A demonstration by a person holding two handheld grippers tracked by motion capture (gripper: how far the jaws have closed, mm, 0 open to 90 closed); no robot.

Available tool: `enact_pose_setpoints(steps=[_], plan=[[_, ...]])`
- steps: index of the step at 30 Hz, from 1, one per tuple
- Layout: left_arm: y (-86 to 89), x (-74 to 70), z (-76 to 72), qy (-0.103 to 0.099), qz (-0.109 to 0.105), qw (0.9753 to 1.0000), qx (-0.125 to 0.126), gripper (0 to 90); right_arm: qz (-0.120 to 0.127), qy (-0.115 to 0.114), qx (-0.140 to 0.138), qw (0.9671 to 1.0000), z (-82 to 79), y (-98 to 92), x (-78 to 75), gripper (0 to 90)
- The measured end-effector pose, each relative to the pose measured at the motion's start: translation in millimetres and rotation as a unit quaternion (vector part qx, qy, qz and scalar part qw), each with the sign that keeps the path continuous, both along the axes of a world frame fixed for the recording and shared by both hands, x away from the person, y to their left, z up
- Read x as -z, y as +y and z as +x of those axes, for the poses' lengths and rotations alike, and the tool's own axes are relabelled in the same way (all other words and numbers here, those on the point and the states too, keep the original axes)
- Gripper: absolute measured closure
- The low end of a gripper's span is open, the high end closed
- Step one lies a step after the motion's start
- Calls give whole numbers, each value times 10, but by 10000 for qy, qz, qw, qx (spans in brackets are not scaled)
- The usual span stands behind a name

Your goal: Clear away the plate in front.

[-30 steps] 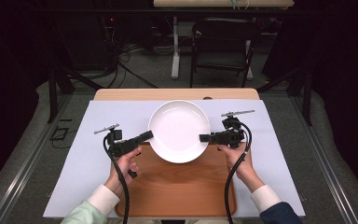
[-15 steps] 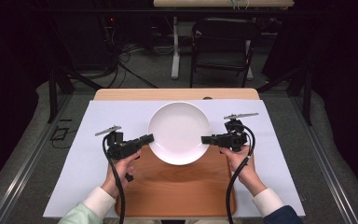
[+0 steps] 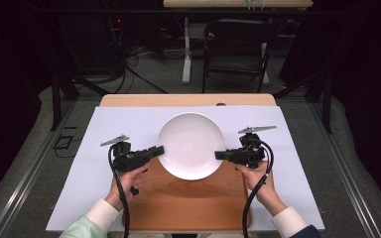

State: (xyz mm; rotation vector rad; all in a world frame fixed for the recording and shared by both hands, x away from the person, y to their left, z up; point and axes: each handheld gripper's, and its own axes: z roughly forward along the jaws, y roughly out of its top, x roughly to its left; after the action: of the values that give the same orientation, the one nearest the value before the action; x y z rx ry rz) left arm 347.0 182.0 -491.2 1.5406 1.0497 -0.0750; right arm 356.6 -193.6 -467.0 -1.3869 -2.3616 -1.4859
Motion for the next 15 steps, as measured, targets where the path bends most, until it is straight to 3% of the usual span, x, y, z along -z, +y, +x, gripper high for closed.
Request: enact_pose_setpoints(steps=[4, 15], plan=[[9, -35, -60, -84, 140, 9999, 35, 755, 9, 15, -21, 10000, -24, 11, -4, 791], [92, -9, -176, -110, 177, 9995, 247, 699, -47, 90, -203, 9997, -116, 68, 4, 803]])
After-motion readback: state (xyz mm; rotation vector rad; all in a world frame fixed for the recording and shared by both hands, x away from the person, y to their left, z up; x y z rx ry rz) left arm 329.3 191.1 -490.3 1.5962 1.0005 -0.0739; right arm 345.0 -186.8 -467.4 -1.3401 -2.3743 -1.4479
